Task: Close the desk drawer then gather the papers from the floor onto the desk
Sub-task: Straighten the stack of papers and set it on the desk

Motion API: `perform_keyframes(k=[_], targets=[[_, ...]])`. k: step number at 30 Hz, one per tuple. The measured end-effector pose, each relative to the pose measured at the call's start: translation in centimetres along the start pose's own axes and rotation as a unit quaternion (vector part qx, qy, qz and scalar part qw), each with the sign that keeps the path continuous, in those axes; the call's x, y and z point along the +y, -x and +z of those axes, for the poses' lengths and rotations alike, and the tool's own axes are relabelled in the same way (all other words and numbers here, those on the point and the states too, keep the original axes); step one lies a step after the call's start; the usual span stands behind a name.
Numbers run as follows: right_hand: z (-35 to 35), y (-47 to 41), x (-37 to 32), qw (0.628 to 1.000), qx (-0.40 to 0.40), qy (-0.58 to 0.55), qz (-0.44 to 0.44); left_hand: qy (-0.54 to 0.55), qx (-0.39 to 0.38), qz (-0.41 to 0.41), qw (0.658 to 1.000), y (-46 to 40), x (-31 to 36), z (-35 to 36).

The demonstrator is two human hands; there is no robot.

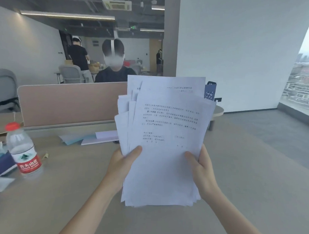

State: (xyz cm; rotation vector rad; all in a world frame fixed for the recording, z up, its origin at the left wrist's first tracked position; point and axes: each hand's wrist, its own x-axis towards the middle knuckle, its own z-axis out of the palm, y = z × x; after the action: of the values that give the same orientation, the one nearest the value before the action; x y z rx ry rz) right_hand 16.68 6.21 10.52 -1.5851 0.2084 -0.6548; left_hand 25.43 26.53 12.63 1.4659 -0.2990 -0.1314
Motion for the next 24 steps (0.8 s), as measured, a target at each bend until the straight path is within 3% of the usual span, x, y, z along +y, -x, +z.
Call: perform_keyframes(k=[10, 24], targets=[[1.3, 0.2, -2.2, 0.999, -0.024, -0.003, -0.034, 0.011, 0.045, 0.016, 0.999, 1.5, 0.9, -1.0], [0.6, 0.0, -5.3, 0.997, -0.037, -0.032, -0.058, 0.006, -0.005, 0.021, 1.0, 2.2, 1.7, -1.7]])
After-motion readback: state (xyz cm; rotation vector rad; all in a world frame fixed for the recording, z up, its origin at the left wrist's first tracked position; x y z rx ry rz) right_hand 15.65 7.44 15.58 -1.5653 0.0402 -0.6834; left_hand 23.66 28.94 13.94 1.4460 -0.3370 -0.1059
